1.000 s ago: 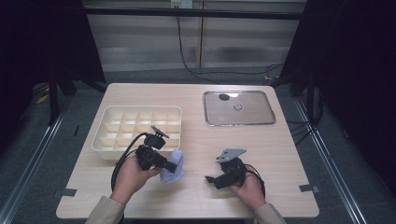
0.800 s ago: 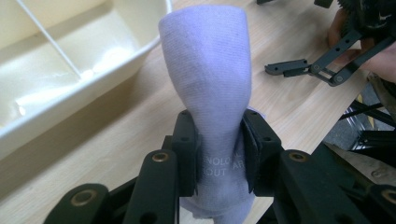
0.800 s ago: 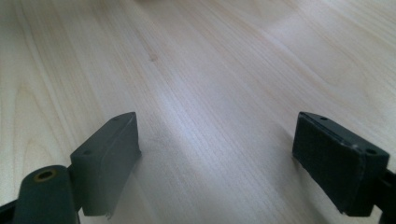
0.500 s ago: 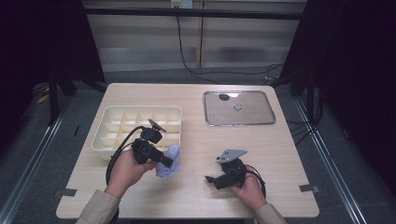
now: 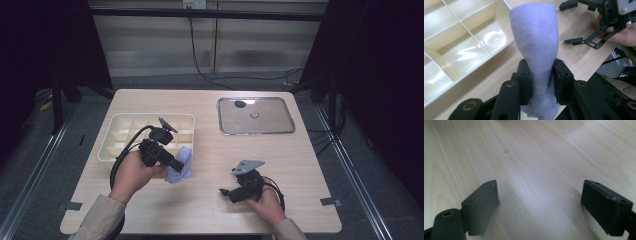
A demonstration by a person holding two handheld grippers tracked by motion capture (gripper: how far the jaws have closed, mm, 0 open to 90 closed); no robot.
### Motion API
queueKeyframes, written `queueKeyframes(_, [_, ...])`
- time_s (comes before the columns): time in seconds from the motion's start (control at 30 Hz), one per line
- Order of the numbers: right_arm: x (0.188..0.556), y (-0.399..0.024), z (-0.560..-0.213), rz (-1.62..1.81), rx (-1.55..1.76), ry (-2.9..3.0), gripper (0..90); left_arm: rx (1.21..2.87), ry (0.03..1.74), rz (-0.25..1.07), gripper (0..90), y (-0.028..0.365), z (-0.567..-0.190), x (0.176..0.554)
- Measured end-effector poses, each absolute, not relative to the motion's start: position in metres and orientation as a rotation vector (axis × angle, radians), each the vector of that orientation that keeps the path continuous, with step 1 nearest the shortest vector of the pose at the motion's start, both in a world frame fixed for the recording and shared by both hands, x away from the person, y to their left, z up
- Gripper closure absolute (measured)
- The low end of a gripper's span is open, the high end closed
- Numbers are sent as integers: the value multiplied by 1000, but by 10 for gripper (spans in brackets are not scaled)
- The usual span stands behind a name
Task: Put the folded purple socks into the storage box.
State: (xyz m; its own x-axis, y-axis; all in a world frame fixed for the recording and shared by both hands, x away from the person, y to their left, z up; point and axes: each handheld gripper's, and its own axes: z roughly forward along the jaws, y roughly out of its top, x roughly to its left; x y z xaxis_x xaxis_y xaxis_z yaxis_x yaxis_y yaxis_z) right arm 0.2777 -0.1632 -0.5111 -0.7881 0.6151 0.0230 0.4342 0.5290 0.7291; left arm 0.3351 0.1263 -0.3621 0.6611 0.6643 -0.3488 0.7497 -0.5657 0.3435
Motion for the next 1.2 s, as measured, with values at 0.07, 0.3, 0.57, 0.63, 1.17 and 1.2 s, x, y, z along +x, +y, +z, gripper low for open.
queueKeyframes(0.07, [278, -163, -511, 1107, 885, 2532, 138, 2419, 1097, -235, 702, 126, -359, 337])
queueKeyframes(0.3, [278, -163, -511, 1108, 884, 2532, 137, 2419, 1085, -226, 701, 129, -352, 345])
queueKeyframes(0.57, [278, -163, -511, 1109, 887, 2532, 137, 2429, 1115, -183, 701, 131, -353, 355])
queueKeyframes(0.63, [278, -163, -511, 1108, 882, 2532, 137, 2431, 1131, -171, 701, 131, -355, 359])
queueKeyframes(1.17, [278, -163, -511, 1108, 885, 2532, 137, 2437, 1147, -132, 697, 126, -367, 378])
queueKeyframes(1.2, [278, -163, -511, 1112, 884, 2533, 137, 2443, 1143, -130, 697, 126, -367, 379])
